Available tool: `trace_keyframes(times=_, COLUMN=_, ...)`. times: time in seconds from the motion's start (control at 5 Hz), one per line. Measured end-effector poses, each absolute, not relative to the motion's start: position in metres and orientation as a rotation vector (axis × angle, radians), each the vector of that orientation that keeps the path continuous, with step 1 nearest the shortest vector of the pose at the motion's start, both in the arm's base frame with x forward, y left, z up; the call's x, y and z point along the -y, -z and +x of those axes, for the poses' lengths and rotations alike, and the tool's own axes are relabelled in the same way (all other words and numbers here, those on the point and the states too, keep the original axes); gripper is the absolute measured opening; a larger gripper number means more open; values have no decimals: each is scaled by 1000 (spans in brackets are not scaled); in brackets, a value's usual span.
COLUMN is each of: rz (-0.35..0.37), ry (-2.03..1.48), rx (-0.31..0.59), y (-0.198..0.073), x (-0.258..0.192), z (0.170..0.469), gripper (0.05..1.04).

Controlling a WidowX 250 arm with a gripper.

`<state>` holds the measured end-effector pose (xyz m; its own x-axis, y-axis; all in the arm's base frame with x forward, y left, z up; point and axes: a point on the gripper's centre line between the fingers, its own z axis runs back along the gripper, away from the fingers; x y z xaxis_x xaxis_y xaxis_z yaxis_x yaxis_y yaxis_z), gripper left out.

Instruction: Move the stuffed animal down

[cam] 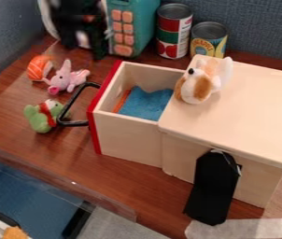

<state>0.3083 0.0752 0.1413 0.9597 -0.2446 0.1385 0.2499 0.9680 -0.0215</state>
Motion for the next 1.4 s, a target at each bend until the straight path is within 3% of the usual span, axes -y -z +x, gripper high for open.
trace_keyframes(times=0.2, rz=-103, ry=422, rx=225, y=-173, x=-26, z=332, gripper=1001)
trace_keyframes(times=0.4, rz=-113, ry=533, rx=222, y=-181, x=17, z=339, gripper=1001)
trace_keyframes(times=0.6, rz=-83, ry=672, rx=195, y=-174, x=65, z=333, gripper=1001)
trace_keyframes(times=1.0, rz=-11, ry=730, rx=125, y=-147, x=84, z=316, gripper=1001)
trace_keyframes(times=1.4, rz=-12, ry=732, rx=52, y=-119, x=82, z=315, gripper=966)
